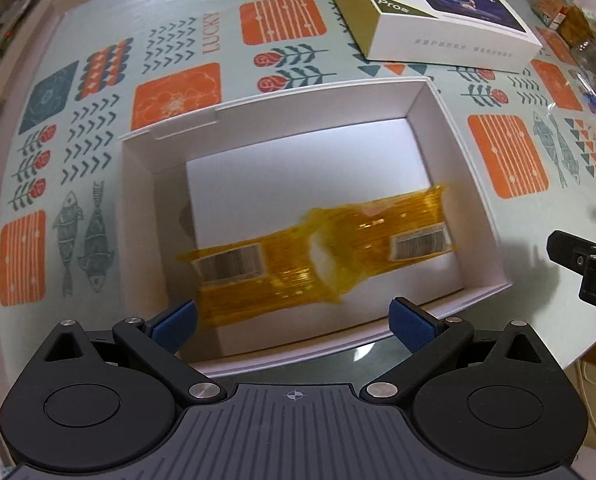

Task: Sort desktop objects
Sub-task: 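Lower the snack pack into the tray beside the first and open the right gripper, then move both grippers forward toward the white tablet box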

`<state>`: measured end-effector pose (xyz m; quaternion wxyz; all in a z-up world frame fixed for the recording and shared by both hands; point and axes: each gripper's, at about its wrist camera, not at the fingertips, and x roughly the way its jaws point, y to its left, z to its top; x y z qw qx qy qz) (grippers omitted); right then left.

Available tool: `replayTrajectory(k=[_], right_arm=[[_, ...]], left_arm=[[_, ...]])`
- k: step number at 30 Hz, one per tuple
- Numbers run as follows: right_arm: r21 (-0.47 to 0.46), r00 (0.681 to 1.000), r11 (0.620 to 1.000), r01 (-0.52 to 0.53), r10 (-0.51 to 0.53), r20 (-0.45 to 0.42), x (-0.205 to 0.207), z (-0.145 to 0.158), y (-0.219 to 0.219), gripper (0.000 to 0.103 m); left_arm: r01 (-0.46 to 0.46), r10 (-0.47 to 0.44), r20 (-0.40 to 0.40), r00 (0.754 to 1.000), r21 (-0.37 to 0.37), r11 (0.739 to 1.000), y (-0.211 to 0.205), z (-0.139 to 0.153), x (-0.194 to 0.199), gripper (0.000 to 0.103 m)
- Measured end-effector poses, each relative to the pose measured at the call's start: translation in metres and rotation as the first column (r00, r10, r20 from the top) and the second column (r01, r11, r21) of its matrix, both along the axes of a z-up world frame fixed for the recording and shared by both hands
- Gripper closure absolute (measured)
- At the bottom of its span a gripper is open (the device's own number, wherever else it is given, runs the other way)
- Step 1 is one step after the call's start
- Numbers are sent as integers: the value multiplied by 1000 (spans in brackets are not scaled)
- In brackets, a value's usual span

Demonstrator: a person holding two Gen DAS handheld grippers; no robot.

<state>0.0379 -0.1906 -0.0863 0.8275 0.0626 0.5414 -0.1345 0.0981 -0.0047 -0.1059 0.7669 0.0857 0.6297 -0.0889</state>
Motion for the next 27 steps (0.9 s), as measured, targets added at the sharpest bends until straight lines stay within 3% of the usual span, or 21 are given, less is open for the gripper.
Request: replayTrajectory(k=[11, 16, 21, 27], right_arm=[[107, 998, 992, -67, 68, -9, 15, 3, -69, 0], [81, 995, 992, -101, 100, 20, 20, 10, -97, 0], [90, 992, 988, -125, 126, -6, 35, 7, -121, 0], [136, 991, 982, -134, 135, 4, 48, 7, -138, 0]], left_arm=[[-148, 148, 51, 988, 6, 989, -58, 22, -4, 0], [-192, 192, 29, 981, -13, 981, -85, 25, 3, 0], [-197, 198, 27, 980, -37, 980, -110, 33, 13, 0], [-170, 170, 63, 984, 4, 985, -131, 41, 25, 0]])
